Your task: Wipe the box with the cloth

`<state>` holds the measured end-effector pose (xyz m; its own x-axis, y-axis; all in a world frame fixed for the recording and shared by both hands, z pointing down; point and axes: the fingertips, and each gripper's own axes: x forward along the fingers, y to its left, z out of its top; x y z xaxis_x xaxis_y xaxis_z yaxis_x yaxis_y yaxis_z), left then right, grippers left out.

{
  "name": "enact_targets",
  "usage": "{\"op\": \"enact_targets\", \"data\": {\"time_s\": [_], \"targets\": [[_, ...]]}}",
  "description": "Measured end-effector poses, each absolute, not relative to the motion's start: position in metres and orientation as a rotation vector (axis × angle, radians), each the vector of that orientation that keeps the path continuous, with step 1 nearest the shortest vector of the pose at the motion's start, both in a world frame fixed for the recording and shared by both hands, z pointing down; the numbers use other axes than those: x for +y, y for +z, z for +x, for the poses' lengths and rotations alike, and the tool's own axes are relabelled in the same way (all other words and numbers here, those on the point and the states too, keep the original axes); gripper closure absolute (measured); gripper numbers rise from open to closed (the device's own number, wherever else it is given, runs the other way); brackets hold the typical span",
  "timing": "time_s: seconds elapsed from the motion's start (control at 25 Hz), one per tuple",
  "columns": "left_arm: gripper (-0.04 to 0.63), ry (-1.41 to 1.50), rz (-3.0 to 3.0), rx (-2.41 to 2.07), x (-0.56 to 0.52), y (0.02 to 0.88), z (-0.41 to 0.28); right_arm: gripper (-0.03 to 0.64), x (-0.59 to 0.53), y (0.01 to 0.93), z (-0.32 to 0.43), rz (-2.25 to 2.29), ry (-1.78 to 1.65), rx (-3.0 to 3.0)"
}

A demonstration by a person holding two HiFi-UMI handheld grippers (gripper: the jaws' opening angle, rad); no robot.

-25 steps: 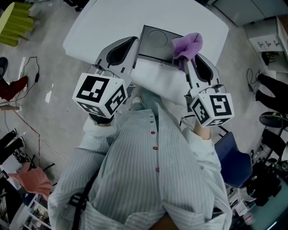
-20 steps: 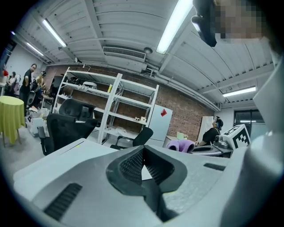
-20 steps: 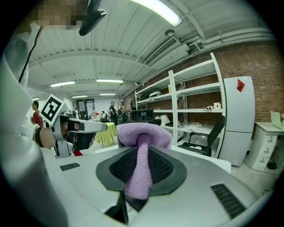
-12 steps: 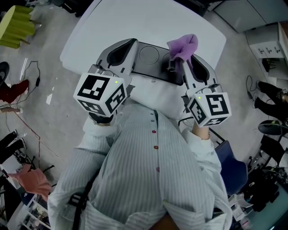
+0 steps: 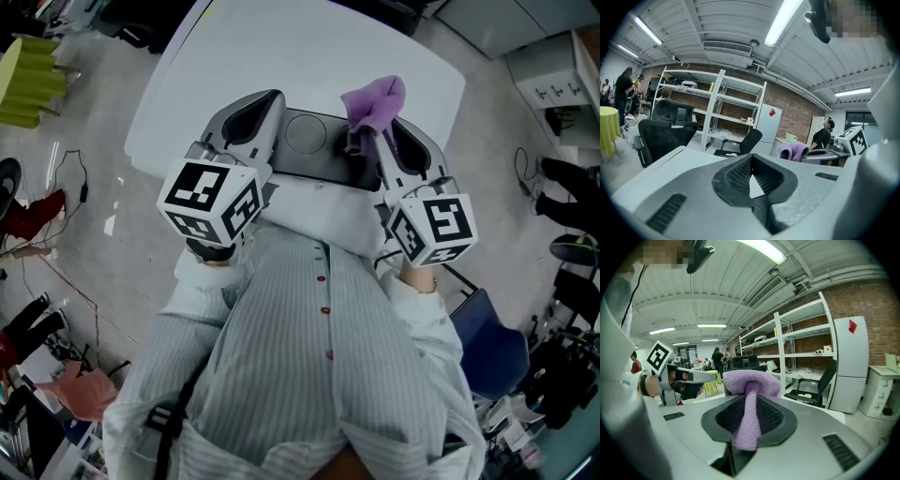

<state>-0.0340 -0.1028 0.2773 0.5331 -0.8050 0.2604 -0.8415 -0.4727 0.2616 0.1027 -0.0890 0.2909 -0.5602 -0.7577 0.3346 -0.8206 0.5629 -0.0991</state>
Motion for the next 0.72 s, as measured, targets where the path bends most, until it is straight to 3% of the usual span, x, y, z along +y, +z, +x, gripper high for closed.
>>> {"op": "enact_targets", "data": {"time_s": [0.72], "targets": [[0.588,0.301,2.303,-1.219,-0.117,0.353,-0.048,0.545,-0.103,0.322,0.071,1.260,0.434,-2.482]]}}
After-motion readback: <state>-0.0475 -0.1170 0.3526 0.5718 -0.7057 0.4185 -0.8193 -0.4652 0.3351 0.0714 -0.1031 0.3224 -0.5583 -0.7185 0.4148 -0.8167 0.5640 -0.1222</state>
